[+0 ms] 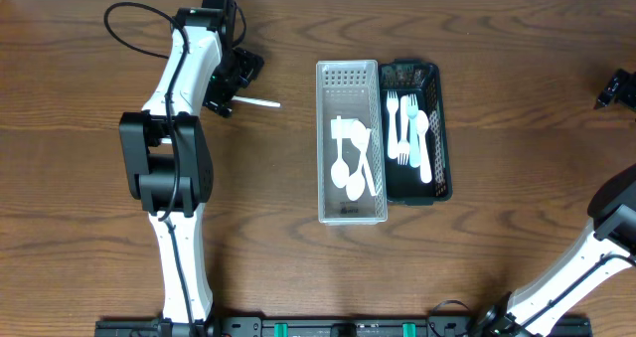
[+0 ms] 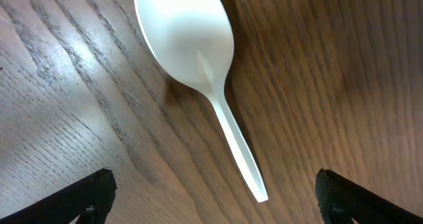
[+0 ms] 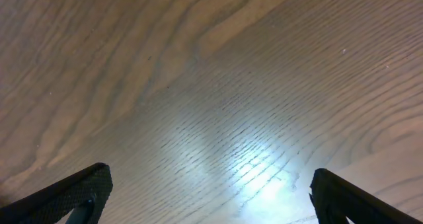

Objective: Pack container
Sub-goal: 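Move left gripper back to the last white spoon at top left, then lower left gripper and grasp the last white spoon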

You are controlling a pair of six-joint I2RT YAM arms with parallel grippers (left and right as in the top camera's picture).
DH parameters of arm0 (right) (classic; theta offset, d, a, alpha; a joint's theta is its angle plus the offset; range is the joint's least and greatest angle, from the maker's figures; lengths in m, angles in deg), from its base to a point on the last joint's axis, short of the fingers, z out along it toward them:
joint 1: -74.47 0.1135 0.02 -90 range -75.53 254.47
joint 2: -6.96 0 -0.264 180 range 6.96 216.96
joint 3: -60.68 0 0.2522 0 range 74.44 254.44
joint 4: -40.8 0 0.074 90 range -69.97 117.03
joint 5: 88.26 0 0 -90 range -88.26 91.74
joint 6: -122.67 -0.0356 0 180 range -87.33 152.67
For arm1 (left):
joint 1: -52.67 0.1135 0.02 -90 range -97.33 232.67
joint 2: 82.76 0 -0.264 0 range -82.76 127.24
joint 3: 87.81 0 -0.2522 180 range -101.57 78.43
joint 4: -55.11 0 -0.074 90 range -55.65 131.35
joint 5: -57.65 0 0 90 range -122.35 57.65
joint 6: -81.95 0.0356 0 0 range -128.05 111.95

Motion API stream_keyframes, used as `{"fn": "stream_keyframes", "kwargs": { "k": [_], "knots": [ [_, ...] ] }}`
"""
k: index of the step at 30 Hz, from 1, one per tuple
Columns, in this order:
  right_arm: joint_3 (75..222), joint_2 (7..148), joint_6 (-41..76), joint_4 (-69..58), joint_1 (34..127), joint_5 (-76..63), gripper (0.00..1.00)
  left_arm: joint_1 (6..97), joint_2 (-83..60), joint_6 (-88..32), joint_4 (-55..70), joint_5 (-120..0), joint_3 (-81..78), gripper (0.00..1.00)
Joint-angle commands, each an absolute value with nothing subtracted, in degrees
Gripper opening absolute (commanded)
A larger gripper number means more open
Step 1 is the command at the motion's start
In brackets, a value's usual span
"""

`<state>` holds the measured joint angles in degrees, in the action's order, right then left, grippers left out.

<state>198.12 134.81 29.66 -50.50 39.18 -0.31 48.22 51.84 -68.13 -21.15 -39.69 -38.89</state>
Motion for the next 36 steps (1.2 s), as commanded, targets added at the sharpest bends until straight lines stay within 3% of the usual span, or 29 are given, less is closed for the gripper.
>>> {"fn": "stream_keyframes", "kwargs": {
  "k": [1,36],
  "knots": [
    [198.0,133.4,28.9,-50.5,39.2,-0.2,0.99,48.5,53.0,-71.3,-21.2,-39.4,-39.5,0.98],
    [198.0,133.4,28.9,-50.5,39.2,-0.2,0.99,51.3,54.4,-80.1,-22.0,-39.4,-38.3,0.98]
  ]
}}
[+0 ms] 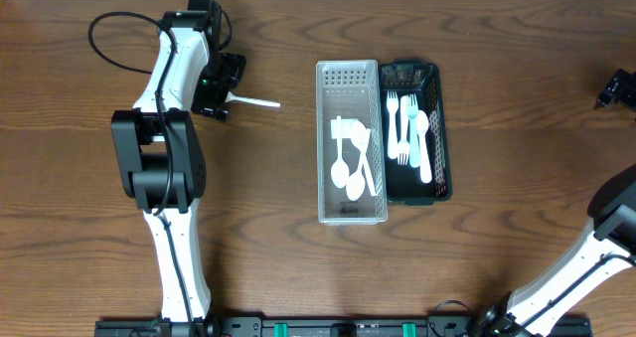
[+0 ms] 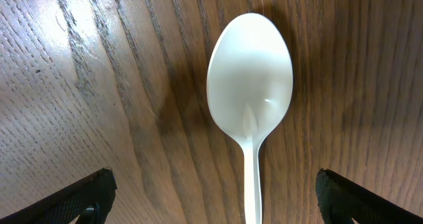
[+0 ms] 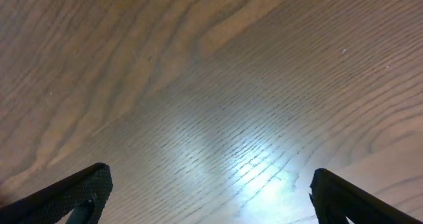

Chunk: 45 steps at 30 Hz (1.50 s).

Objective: Pack container
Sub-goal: 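Lower left gripper and grasp the last white spoon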

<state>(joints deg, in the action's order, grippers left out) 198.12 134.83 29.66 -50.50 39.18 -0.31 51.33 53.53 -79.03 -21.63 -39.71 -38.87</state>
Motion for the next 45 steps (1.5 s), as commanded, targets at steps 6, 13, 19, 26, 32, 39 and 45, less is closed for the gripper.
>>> {"fn": "stream_keyframes", "kwargs": {
  "k": [6,13,19,26,32,39,45],
  "knots": [
    [198.0,133.4,28.9,-50.5,39.2,-0.2,0.99,51.3,54.7,-80.1,-22.1,-39.2,-37.0,0.98],
    [198.0,133.4,28.9,-50.5,39.2,-0.2,0.99,51.3,54.7,-80.2,-22.0,-39.2,-37.0,0.98],
    [198.0,133.4,28.9,-50.5,39.2,-0.2,0.99,51.3,56.2,-80.1,-22.9,-39.3,-37.0,0.98],
    [198.0,133.4,28.9,-50.5,39.2,-0.2,0.99,51.3,57.1,-79.9,-23.3,-39.5,-37.0,0.98],
    [198.0,133.4,28.9,-50.5,39.2,-0.2,0.99,51.3,57.6,-79.9,-23.4,-39.5,-37.0,0.98],
    [198.0,133.4,28.9,-50.5,39.2,-0.2,0.99,51.3,57.7,-79.7,-23.3,-40.3,-37.0,0.98],
    [198.0,133.4,28.9,-50.5,39.2,-0.2,0.99,51.3,57.7,-79.7,-23.3,-40.3,-37.0,0.89]
  ]
}}
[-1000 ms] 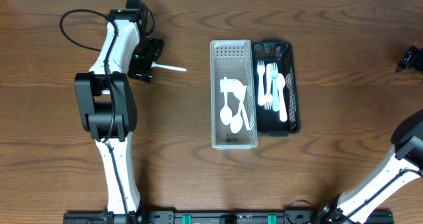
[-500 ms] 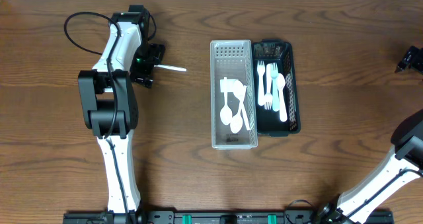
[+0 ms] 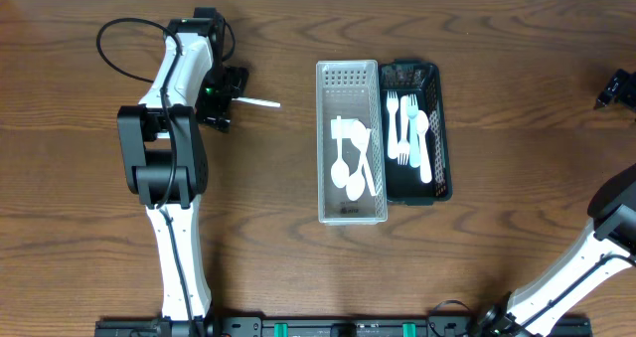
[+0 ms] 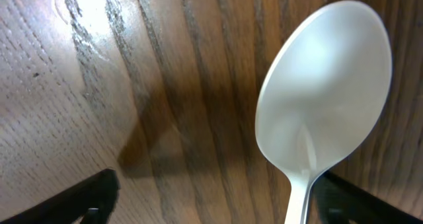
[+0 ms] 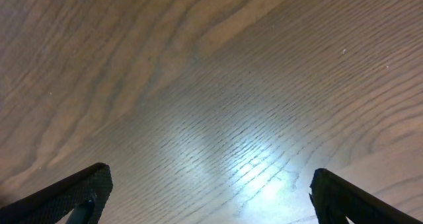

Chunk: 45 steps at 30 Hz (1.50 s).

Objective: Pack container
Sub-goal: 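Lower left gripper and grasp the last white spoon, then carry the spoon into the grey basket and open left gripper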

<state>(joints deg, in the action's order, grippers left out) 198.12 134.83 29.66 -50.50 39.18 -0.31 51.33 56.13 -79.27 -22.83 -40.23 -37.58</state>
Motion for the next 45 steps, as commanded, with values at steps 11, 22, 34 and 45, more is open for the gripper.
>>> {"fn": "stream_keyframes", "kwargs": {
  "k": [11,22,34,45],
  "knots": [
    [198.0,133.4,28.9,-50.5,39.2,-0.2,0.99,51.3,57.7,-79.7,-23.3,-40.3,-37.0,0.28],
    [198.0,133.4,28.9,-50.5,39.2,-0.2,0.99,51.3,57.7,-75.9,-23.3,-40.3,-37.0,0.08],
    [198.0,133.4,28.9,-50.5,39.2,-0.2,0.99,50.9,53.8,-56.6,-22.2,-40.3,-40.1,0.06],
    [198.0,133.4,28.9,-50.5,39.2,-0.2,0.99,45.0,36.3,-43.9,-19.2,-40.4,-40.1,0.06]
  ]
}}
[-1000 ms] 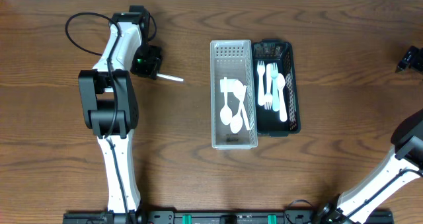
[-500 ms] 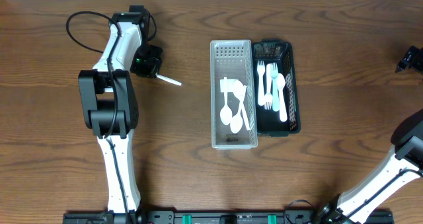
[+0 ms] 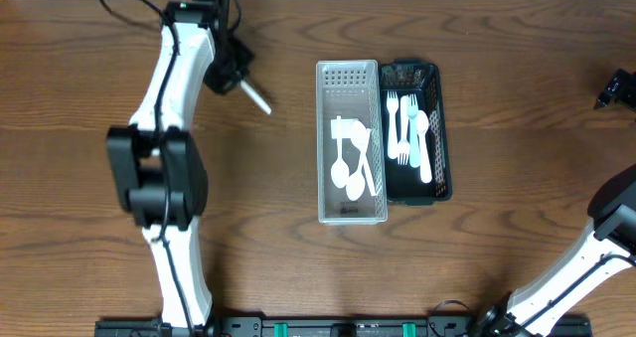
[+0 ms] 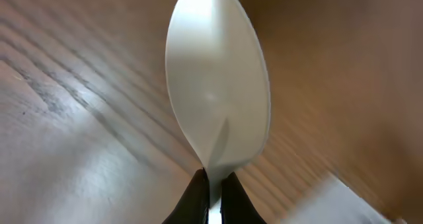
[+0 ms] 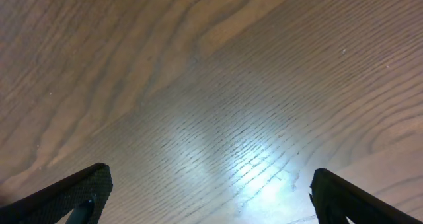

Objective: Pack container
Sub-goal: 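Carry the spoon into the grey basket and open left gripper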

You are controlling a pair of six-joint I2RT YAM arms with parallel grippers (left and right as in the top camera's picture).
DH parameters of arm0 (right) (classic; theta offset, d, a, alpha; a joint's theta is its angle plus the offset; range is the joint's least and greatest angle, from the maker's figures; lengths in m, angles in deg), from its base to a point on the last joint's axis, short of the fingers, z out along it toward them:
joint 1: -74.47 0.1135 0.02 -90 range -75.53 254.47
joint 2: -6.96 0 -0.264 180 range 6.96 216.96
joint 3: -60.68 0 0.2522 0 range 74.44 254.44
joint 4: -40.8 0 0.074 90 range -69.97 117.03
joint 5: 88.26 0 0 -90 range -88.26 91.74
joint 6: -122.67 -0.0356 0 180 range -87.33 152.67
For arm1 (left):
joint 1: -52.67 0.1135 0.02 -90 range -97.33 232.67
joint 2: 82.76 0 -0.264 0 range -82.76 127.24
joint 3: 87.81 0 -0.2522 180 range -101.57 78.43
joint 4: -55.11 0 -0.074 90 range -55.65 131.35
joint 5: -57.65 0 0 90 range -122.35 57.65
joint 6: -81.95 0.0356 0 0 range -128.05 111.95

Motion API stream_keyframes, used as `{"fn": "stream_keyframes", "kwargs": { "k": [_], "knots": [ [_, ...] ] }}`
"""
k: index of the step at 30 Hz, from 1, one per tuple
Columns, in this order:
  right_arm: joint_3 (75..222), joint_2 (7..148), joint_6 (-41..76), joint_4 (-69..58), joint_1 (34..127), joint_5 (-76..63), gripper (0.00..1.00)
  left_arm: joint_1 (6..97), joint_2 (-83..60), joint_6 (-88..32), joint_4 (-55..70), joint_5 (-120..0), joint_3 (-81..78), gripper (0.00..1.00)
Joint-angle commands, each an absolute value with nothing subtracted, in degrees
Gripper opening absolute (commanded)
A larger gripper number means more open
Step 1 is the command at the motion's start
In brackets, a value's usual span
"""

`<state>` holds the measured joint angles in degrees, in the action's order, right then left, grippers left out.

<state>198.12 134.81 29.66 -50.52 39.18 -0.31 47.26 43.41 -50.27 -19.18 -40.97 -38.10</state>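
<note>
A white plastic spoon (image 4: 215, 85) is pinched at its neck by my left gripper (image 4: 211, 196), which is shut on it. From overhead the left gripper (image 3: 235, 72) is at the far left of the table, and the spoon's handle (image 3: 258, 98) slants toward the lower right. The clear container (image 3: 350, 213) at mid-table holds white spoons. Beside it the black tray (image 3: 441, 128) holds forks and a pale blue spoon. My right gripper (image 5: 210, 197) is open over bare wood, at the far right edge (image 3: 618, 86).
The left arm's black cable (image 3: 124, 4) loops near the far-left corner. The table's far edge runs just behind the left gripper. Bare brown wood lies between the left gripper and the clear container.
My left gripper was open around the spoon lying on the table. Now it is shut on the spoon's neck, nearer the far edge, and the handle slants instead of pointing right.
My left gripper was open over the spoon, which lay skewed in its view. Then the spoon sat straight between the fingers, then nearer and larger. Now the gripper is shut on it. The right arm and both containers have stayed as they were.
</note>
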Motion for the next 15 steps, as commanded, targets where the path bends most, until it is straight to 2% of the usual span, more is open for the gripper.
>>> {"fn": "stream_keyframes", "kwargs": {
  "k": [1,6,15],
  "knots": [
    [198.0,133.4,28.9,-50.5,39.2,-0.2,0.99,43.9,34.7,-42.5,-19.2,-40.4,-40.1,0.06],
    [198.0,133.4,28.9,-50.5,39.1,-0.2,0.99,35.3,28.7,-36.2,-19.5,-40.4,-40.1,0.06],
    [198.0,133.4,28.9,-50.5,39.1,-0.2,0.99,20.9,28.7,-31.8,-23.9,-40.3,-36.1,0.06]
  ]
}}
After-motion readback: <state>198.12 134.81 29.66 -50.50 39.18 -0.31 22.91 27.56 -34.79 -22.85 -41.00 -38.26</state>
